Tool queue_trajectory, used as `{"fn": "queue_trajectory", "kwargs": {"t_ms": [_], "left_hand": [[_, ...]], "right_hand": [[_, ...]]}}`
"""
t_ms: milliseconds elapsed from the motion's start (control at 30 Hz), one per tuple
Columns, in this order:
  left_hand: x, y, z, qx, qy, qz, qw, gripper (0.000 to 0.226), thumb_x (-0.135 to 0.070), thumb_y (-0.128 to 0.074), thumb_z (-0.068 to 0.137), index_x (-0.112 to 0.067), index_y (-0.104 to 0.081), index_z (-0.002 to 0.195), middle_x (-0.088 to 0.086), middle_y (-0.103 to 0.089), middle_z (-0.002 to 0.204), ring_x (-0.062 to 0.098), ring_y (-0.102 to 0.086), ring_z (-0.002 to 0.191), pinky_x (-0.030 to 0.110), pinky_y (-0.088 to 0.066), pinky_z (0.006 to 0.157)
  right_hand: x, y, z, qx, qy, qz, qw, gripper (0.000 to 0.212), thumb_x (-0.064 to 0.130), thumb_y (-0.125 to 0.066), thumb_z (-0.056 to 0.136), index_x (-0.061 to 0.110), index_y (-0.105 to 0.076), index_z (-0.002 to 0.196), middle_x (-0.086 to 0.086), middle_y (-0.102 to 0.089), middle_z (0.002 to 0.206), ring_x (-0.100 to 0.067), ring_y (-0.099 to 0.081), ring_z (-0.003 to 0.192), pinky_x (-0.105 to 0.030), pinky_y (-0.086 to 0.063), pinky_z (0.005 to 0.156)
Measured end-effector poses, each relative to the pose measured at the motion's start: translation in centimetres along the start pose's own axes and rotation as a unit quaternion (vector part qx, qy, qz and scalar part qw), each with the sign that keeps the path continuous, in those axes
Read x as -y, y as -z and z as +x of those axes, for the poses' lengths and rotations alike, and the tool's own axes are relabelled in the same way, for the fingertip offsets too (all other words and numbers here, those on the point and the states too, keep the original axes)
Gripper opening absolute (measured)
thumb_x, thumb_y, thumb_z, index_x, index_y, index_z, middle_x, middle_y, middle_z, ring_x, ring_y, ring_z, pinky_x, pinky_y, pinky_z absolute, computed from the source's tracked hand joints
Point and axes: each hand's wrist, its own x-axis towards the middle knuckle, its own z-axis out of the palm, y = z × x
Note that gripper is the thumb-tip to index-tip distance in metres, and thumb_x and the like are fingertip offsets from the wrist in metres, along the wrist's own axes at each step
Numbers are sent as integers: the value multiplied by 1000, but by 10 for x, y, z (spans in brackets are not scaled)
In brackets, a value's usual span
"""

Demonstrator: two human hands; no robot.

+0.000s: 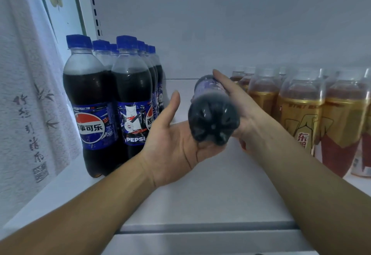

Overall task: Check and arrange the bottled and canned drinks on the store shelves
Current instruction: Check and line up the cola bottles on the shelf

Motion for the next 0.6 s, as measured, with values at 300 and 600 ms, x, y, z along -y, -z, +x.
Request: {"fn": "queue_trajectory", "kwargs": {"t_ms": [300,600], "left_hand": [[13,9,7,-161,-66,373,911,53,-19,-86,68,-24,-65,116,-4,-76,104,14,-70,102,31,-52,96],[16,20,15,-180,-155,416,878,68,-2,-88,67,-33,-58,119,-8,-74,108,14,-69,104,35,-54,94]], "right_hand": [[0,0,-4,180,169,1,969,39,4,-71,71,13,-67,109,-11,-73,104,-27,-70,98,-42,-55,93],[3,9,1,263,221,-133,930,69,-5,-67,58,23,-60,120,-3,-72,109,-24,-68,105,-37,-58,91]]}}
